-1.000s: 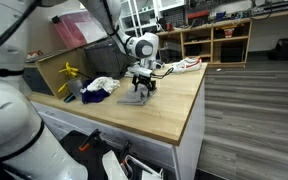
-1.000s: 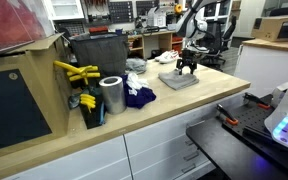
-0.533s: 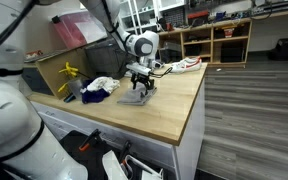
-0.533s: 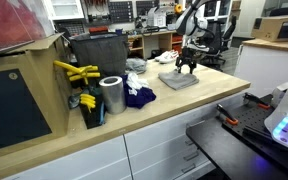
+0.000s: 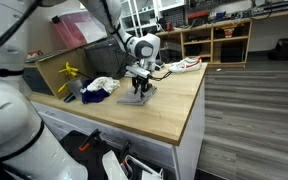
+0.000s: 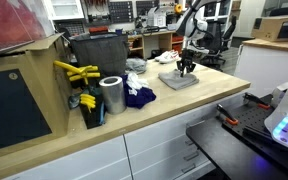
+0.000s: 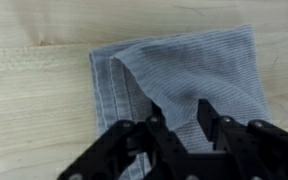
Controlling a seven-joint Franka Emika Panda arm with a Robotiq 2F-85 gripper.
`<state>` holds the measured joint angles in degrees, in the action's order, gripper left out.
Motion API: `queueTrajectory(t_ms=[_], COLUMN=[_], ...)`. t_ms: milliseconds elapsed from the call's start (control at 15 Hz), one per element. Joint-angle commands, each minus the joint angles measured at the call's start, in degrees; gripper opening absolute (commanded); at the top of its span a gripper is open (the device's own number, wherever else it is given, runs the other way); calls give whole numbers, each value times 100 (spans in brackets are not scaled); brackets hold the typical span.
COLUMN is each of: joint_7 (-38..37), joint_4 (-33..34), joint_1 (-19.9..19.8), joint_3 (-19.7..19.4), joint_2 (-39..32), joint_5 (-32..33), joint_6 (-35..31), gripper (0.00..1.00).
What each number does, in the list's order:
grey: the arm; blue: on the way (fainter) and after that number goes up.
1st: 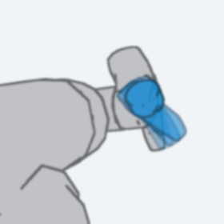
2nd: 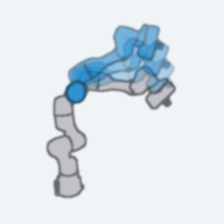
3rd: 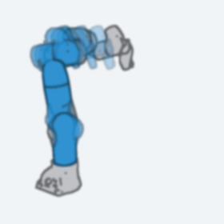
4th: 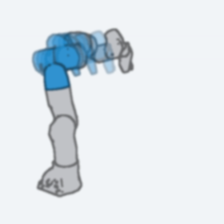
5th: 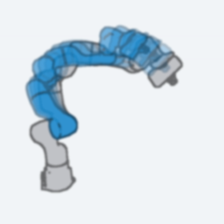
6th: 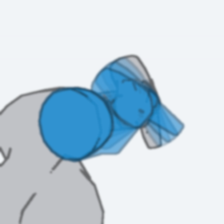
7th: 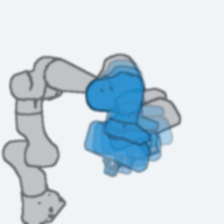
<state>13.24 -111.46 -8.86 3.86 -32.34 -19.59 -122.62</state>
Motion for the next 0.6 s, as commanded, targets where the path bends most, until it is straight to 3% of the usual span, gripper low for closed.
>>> queueTrajectory(t_ms=[0, 133, 533], joint_7=[-17, -47, -192], joint_4=[-53, -97, -245], joint_1=[-41, -22, 170], joint_3=[2, -16, -56], joint_2=[110, 153, 350], joint_5=[-162, -130, 65], joint_6=[36, -18, -287], gripper=[12, 0, 1])
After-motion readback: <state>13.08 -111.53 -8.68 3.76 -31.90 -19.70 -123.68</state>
